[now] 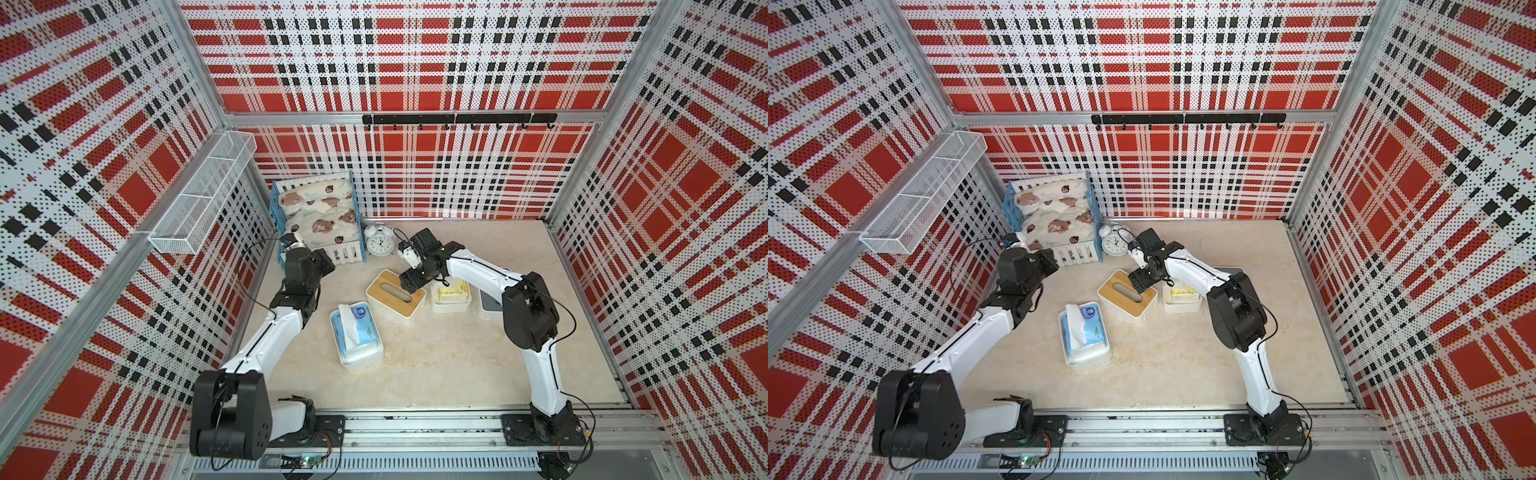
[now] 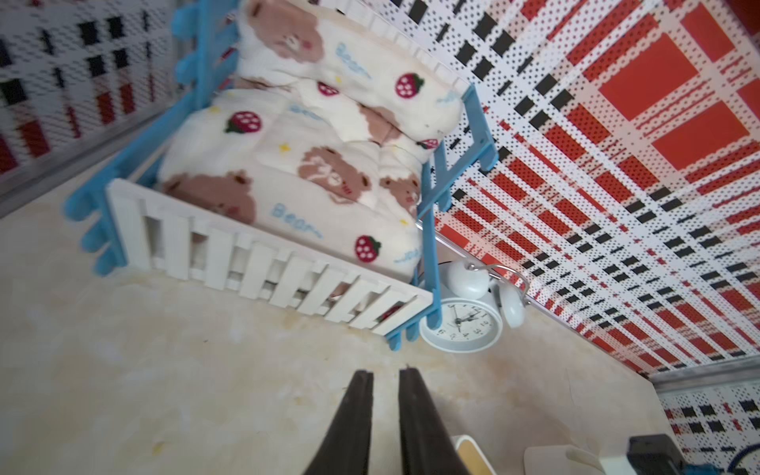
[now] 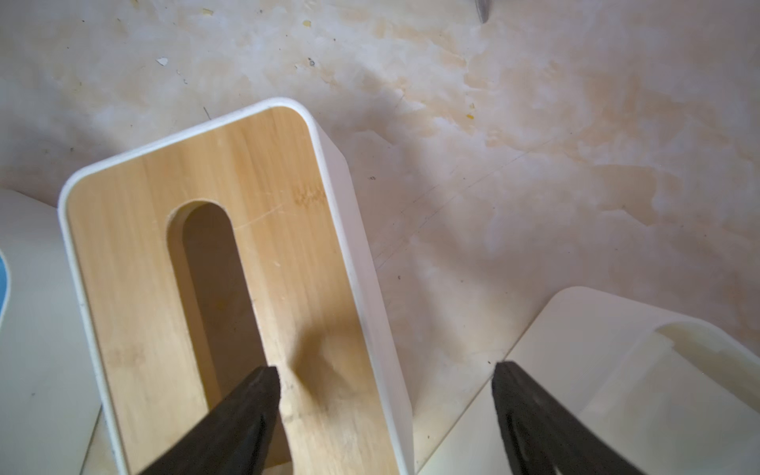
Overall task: Put the tissue paper into the tissue box
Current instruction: Pick up the box lid from the center of the board, then adjust the tissue box at the center of the board.
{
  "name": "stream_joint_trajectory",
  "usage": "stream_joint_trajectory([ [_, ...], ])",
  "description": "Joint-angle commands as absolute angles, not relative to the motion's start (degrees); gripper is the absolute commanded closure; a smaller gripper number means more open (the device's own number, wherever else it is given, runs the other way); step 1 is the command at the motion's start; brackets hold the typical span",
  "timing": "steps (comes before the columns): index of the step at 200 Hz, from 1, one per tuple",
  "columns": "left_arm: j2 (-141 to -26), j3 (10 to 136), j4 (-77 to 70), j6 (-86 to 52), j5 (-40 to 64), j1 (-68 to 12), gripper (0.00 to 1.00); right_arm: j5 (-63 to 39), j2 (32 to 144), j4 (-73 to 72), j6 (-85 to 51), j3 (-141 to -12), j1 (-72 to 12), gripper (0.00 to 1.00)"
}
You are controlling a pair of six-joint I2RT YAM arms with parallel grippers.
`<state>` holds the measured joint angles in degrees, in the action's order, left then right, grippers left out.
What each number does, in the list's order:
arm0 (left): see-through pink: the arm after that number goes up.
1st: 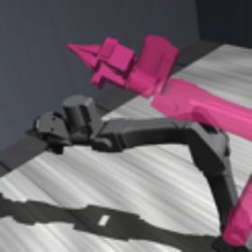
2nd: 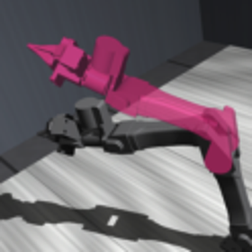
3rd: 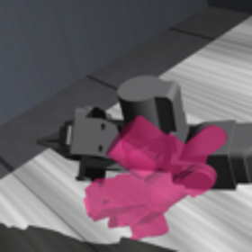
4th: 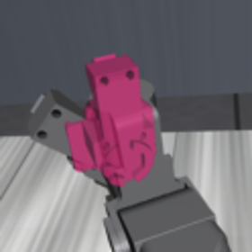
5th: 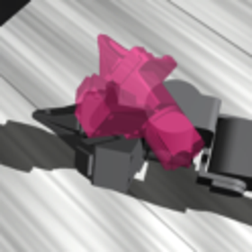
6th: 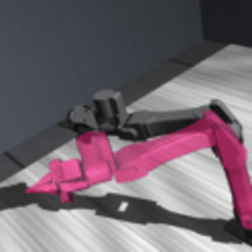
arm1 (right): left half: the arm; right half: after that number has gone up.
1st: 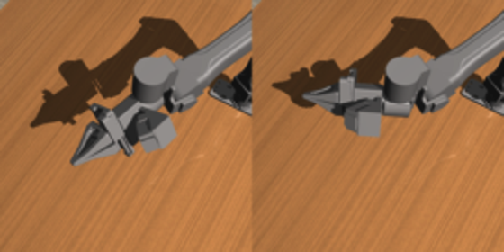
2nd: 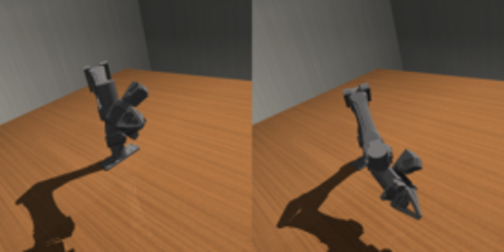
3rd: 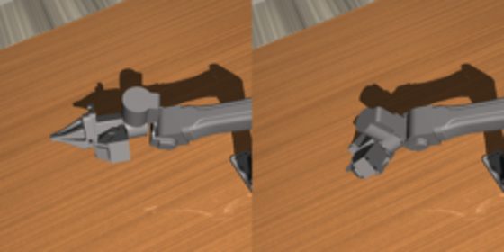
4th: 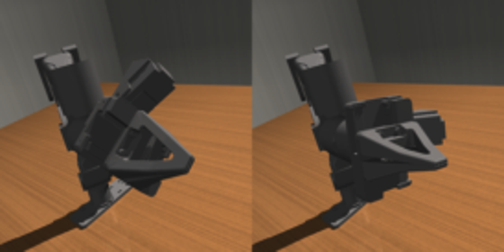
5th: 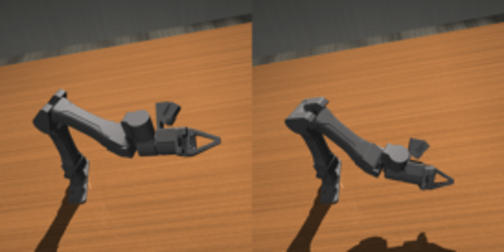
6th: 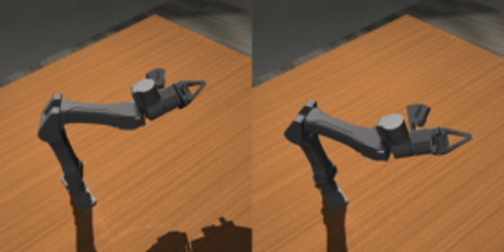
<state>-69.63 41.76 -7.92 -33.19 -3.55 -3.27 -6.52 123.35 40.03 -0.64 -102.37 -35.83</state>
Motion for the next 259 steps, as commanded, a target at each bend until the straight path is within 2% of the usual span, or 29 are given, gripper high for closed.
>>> stream_joint_trajectory([
  [1, -64.24, 34.11, -5.05, -34.24, -3.4, -4.62, 0.8, -8.34, 124.45, 40.21, 0.48, -102.22, -36.12, 0.13],
  [45, -54.67, 23.76, -3.92, -38.47, -8.31, -9.8, 0.81, -9.7, 123.58, 40.91, 0.78, -102.38, -36.64, 0.13],
  [89, -48.28, 15.25, -5.48, -42.52, -5.29, -6.62, 0.82, -10.05, 122.8, 41.94, 1.44, -102.48, -38.2, 0.13],
  [129, -48.15, 10.85, -6.92, -44.06, 1.11, -4.58, 0.82, -5.94, 125.17, 44.83, 1.99, -104.38, -39.37, 0.13],
  [167, -48.93, 8.26, -9.59, -45.22, 4.8, -4.64, 0.82, -4.22, 124.77, 44.29, 1.64, -103.98, -39.38, 0.18],
  [209, -52.65, 9.18, -12.38, -45.75, 5.72, -6.0, 0.82, -0.75, 126.82, 45.94, 1.14, -106.07, -39.38, 0.2],
  [238, -54.93, 8.88, -15.32, -47.7, 4.07, -9.72, 0.82, 0.57, 127.82, 46.65, 0.88, -106.7, -39.39, 0.2],
  [259, -56.56, 8.96, -17.34, -49.16, 2.34, -12.38, 0.82, 0.75, 127.66, 46.41, 0.19, -106.67, -39.38, 0.31],
])
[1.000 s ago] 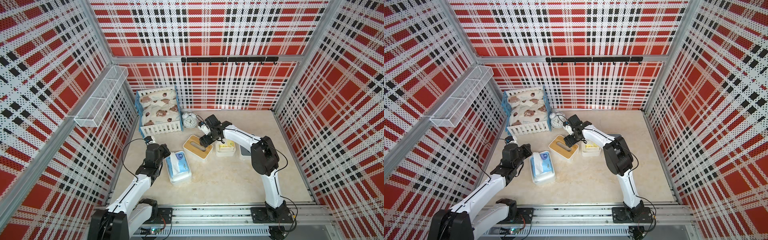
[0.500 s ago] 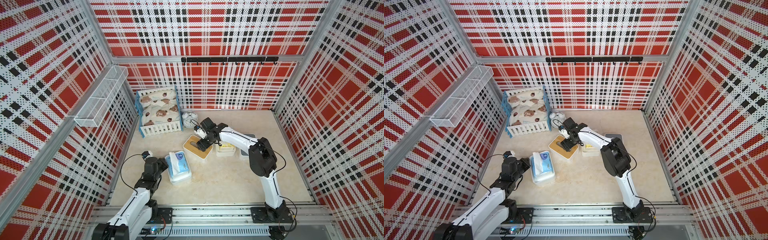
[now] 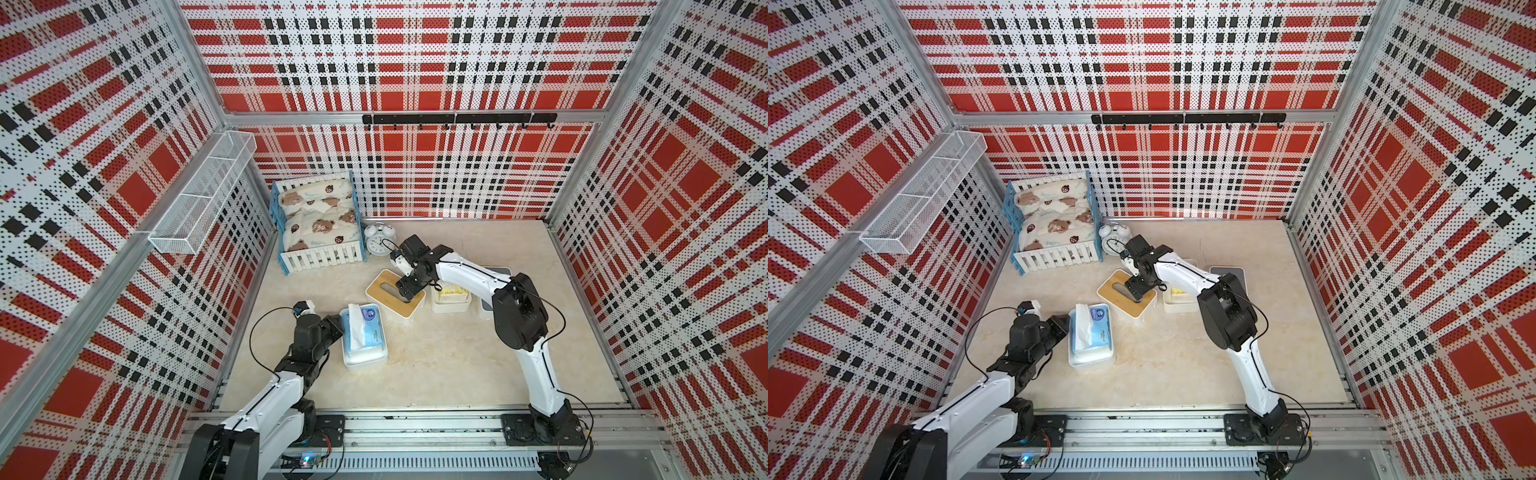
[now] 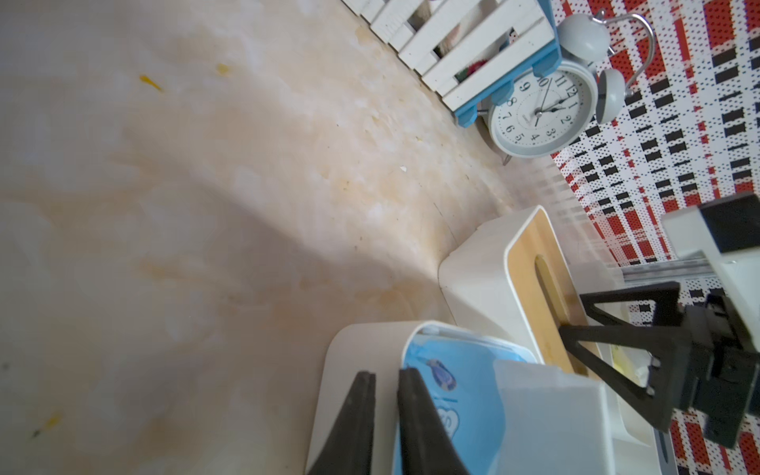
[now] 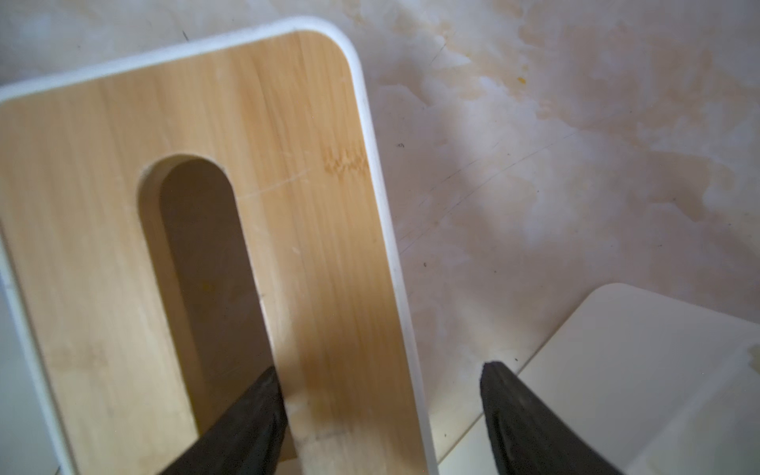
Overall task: Put the tissue paper into the tissue box
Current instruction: Adjust the tissue box at the center of the board.
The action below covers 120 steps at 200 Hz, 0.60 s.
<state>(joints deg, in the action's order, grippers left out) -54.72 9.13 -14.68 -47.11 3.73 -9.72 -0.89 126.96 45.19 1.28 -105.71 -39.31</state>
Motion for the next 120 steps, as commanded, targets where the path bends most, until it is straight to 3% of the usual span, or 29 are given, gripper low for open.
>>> stream_joint_trajectory([
  [1, -56.67, 9.01, -17.46, -49.24, 2.27, -12.43, 0.82, 0.75, 127.66, 46.41, 0.19, -106.67, -39.38, 0.31],
  [19, -58.61, 9.73, -18.83, -49.74, 1.57, -13.7, 0.82, 0.83, 127.23, 46.53, -0.33, -106.7, -39.38, 0.46],
  [39, -60.07, 10.52, -19.35, -49.75, 0.91, -13.62, 0.82, 1.35, 125.78, 46.74, -1.18, -106.35, -39.4, 0.54],
  [79, -57.8, 10.81, -17.33, -48.56, -0.59, -13.31, 0.83, 2.93, 119.77, 46.23, -3.77, -103.99, -39.33, 0.59],
  [120, -53.31, 11.43, -13.12, -45.54, 0.22, -6.94, 0.83, 2.81, 113.19, 47.31, -7.78, -103.25, -39.29, 0.6],
])
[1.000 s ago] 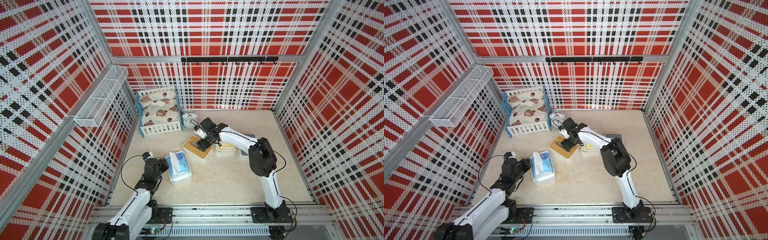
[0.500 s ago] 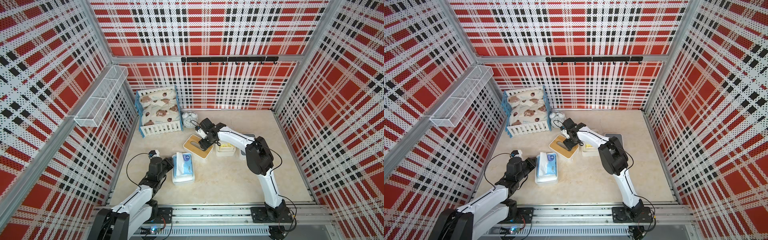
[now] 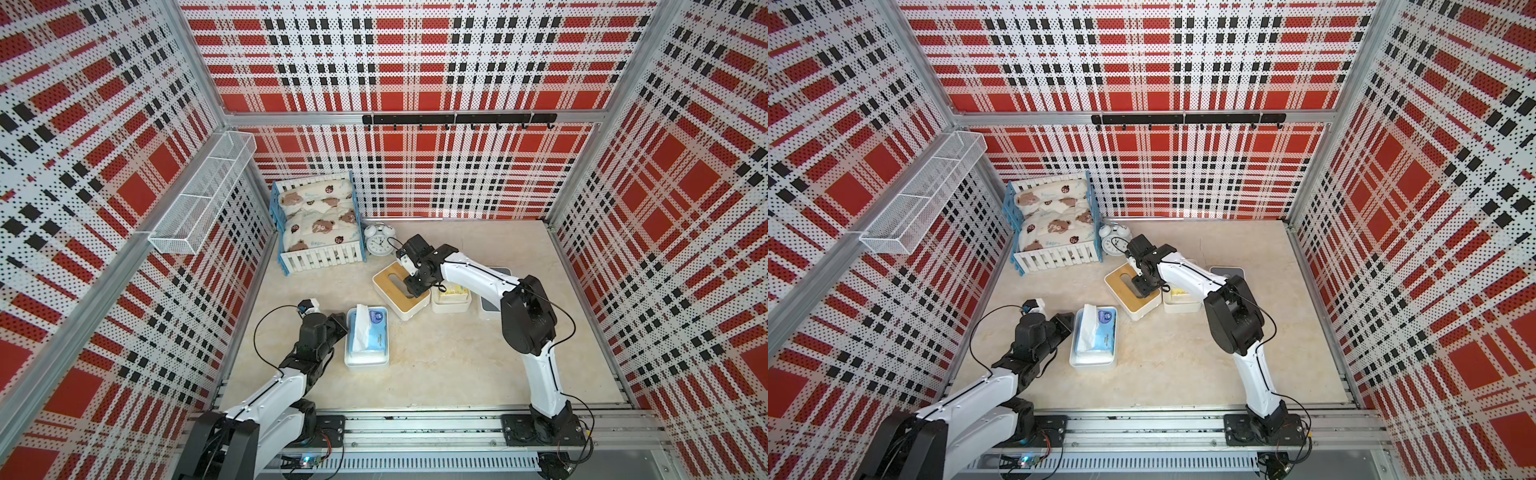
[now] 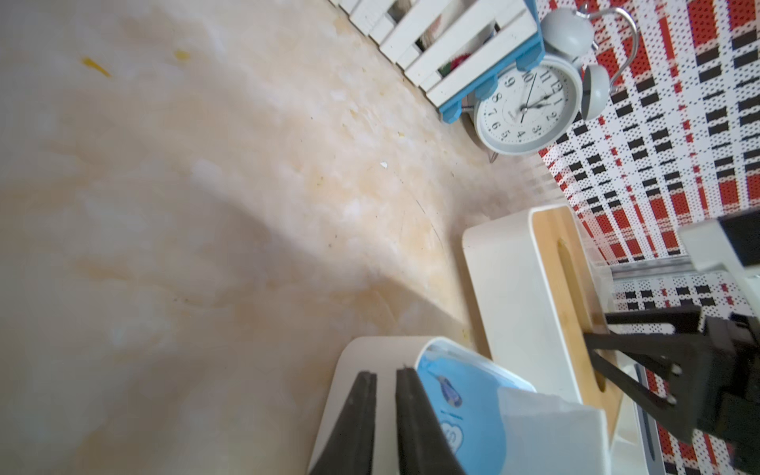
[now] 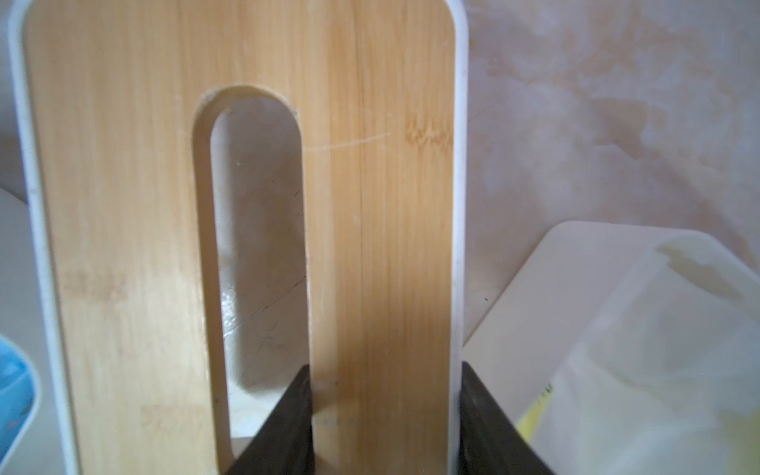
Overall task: Put the tissue paper into the tissue box
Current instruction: Adjust the tissue box at the center of the board, then close the box lid on the tissue box.
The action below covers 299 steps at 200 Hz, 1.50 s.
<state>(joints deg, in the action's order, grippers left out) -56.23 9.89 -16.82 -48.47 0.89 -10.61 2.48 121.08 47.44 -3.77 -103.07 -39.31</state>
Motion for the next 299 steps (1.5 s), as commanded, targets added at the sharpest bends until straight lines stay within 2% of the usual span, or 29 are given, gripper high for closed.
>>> stream_joint_trajectory([
  [1, -53.2, 11.47, -13.06, -45.49, 0.28, -6.68, 0.83, 2.77, 113.07, 47.34, -7.89, -103.26, -39.29, 0.6],
  [35, -51.59, 11.68, -12.1, -43.86, 1.57, -2.46, 0.84, -3.75, 107.72, 45.19, -13.04, -99.85, -39.63, 0.6],
  [75, -52.26, 11.67, -13.26, -43.55, 2.35, -0.56, 0.84, -12.9, 95.68, 21.96, -25.7, -80.85, -43.94, 0.6],
  [102, -52.81, 12.13, -13.45, -43.18, 2.99, 0.15, 0.84, -10.52, 92.32, 12.42, -31.27, -73.69, -49.37, 0.61],
  [151, -51.53, 11.87, -13.06, -42.72, 4.08, 2.06, 0.84, -5.6, 92.26, 5.47, -37.62, -69.35, -56.42, 0.62],
  [213, -50.69, 11.6, -12.86, -42.5, 4.46, 2.81, 0.84, -4.44, 92.95, -3.36, -43.85, -61.22, -57.12, 0.63],
  [299, -50.8, 11.51, -13.02, -42.54, 4.88, 2.98, 0.84, -2.31, 92.52, -4.18, -45.51, -58.08, -58.94, 0.63],
])
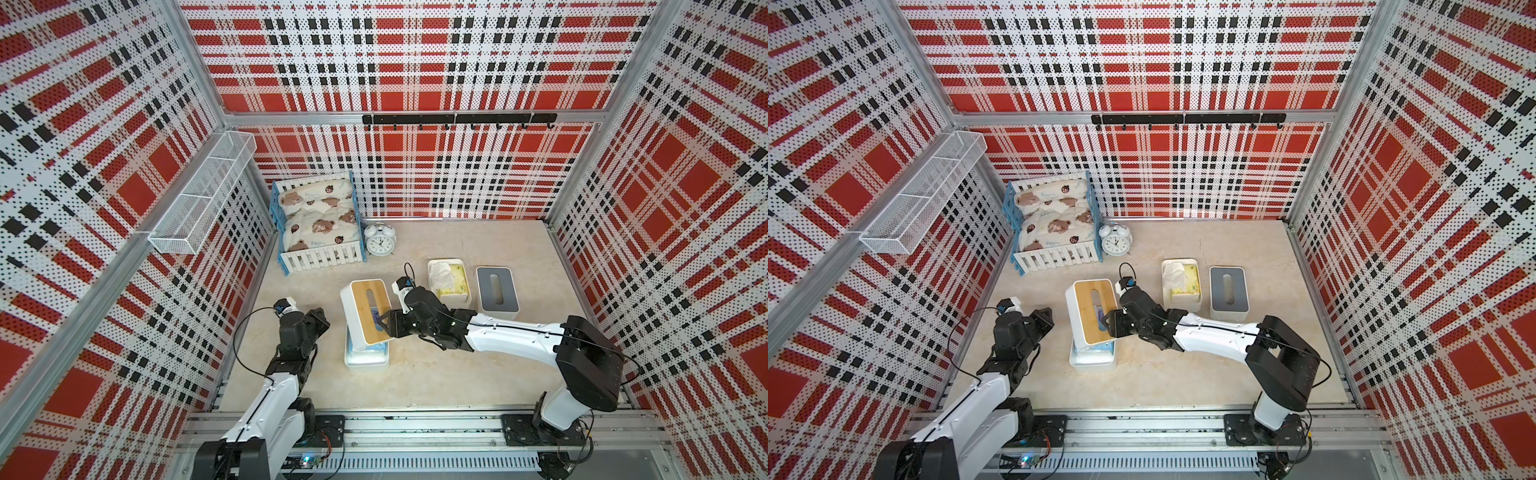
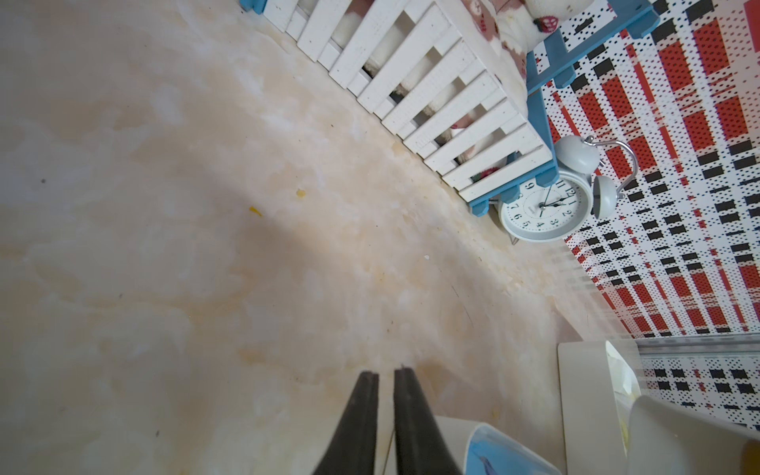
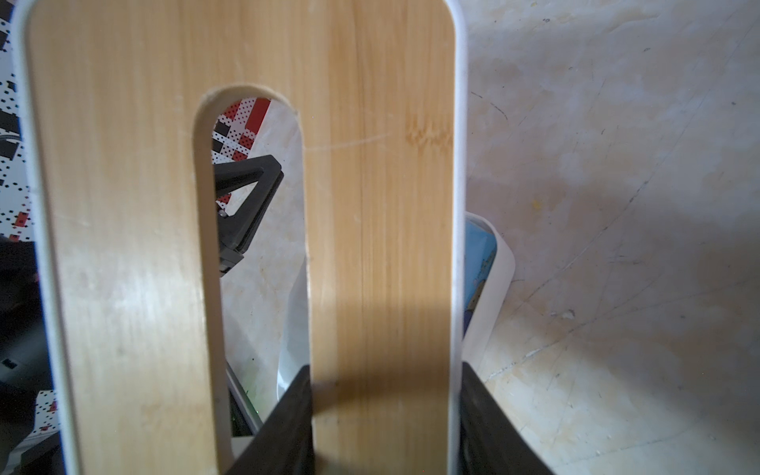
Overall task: Put the tissue paper into the tissue box
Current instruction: Close the box lid on the tissue box.
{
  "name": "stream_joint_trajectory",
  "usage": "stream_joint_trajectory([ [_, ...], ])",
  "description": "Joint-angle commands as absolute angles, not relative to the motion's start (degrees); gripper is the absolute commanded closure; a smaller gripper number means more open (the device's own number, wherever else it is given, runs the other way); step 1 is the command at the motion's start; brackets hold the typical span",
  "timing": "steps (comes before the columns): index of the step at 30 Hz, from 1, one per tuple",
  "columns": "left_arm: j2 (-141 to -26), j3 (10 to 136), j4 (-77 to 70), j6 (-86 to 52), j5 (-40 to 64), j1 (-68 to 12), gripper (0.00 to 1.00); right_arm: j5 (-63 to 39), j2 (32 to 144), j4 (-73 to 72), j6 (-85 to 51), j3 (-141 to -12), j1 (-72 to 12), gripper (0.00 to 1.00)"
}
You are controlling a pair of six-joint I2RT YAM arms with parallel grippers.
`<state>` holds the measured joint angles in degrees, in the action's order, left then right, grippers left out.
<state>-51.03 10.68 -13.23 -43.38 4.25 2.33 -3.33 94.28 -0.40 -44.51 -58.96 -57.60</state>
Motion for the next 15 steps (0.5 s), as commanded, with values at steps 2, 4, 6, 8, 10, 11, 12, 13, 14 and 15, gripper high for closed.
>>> stream_joint_trajectory([
  [2, -50.69, 11.51, -13.04, -42.54, 4.84, 2.98, 0.84, -1.95, 92.46, -3.99, -45.55, -57.7, -59.28, 0.63],
  [4, -50.54, 11.43, -13.14, -42.62, 4.84, 2.96, 0.84, -1.41, 92.03, -3.52, -45.68, -56.91, -59.66, 0.63],
  [6, -50.41, 11.43, -13.11, -42.63, 4.88, 2.94, 0.84, -1.06, 91.14, -3.69, -46.22, -55.49, -59.81, 0.63],
  [8, -50.48, 11.43, -13.25, -42.63, 4.83, 2.97, 0.84, -0.58, 90.16, -3.57, -46.58, -54.48, -60.02, 0.63],
  [10, -50.58, 11.43, -13.27, -42.63, 4.92, 3.0, 0.84, 0.06, 89.47, -2.81, -46.5, -54.22, -60.2, 0.63],
  [11, -50.62, 11.43, -13.35, -42.63, 4.92, 2.99, 0.84, 0.4, 89.39, -2.29, -46.29, -54.36, -60.12, 0.63],
  [12, -50.63, 11.43, -13.35, -42.63, 4.92, 2.94, 0.84, 0.8, 89.38, -1.67, -45.99, -54.54, -60.17, 0.63],
  [13, -50.58, 11.43, -13.37, -42.71, 4.92, 2.99, 0.84, 1.09, 89.38, -1.38, -45.82, -54.53, -60.2, 0.63],
  [14, -50.61, 11.43, -13.35, -42.71, 5.01, 3.1, 0.84, 1.39, 89.41, -1.08, -45.63, -54.71, -60.14, 0.63],
  [15, -50.48, 11.43, -13.34, -42.71, 5.03, 3.0, 0.84, 1.71, 89.46, -0.84, -45.45, -54.82, -60.18, 0.63],
])
